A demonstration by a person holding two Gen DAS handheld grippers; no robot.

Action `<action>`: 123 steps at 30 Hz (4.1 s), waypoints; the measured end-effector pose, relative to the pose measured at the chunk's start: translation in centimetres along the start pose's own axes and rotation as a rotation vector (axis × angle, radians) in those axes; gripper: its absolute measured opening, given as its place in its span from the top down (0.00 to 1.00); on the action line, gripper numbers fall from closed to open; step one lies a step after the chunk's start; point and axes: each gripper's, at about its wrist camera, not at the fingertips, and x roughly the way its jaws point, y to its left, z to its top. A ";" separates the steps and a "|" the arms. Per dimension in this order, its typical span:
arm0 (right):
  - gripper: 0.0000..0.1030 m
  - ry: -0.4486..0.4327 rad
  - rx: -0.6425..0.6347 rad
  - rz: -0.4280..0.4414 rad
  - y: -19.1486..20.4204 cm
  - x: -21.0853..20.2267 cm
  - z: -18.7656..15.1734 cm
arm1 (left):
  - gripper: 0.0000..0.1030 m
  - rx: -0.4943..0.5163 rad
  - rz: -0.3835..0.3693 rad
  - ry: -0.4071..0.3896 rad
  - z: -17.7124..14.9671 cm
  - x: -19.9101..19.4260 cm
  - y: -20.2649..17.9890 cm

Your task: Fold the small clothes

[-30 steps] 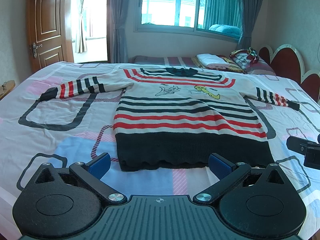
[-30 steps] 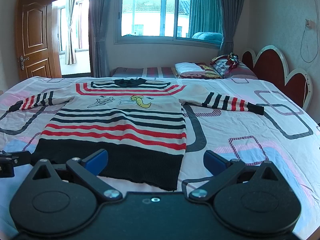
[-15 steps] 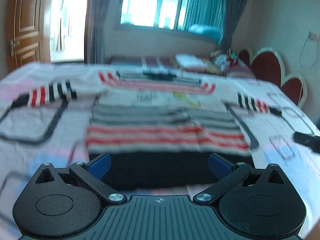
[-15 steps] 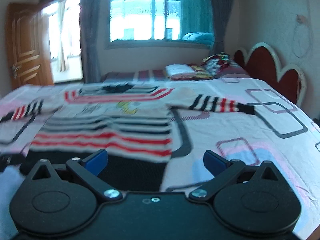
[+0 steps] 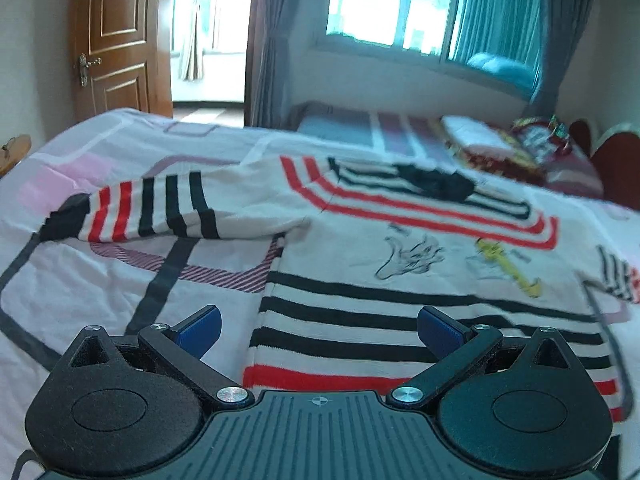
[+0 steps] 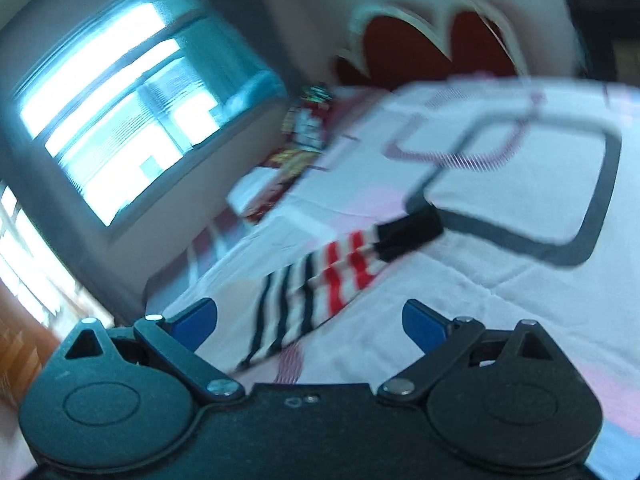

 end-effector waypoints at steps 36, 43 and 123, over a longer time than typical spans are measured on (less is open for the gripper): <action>0.93 -0.014 -0.566 0.087 12.2 11.7 -2.9 | 0.00 -0.158 0.055 0.086 1.2 8.3 4.5; 0.93 0.284 -0.810 0.389 22.7 13.6 -16.3 | 0.00 -0.167 0.021 0.073 1.1 6.9 6.4; 0.62 0.332 -0.234 0.483 12.5 22.6 -6.4 | 0.94 -0.003 -0.396 0.120 8.9 24.5 -4.3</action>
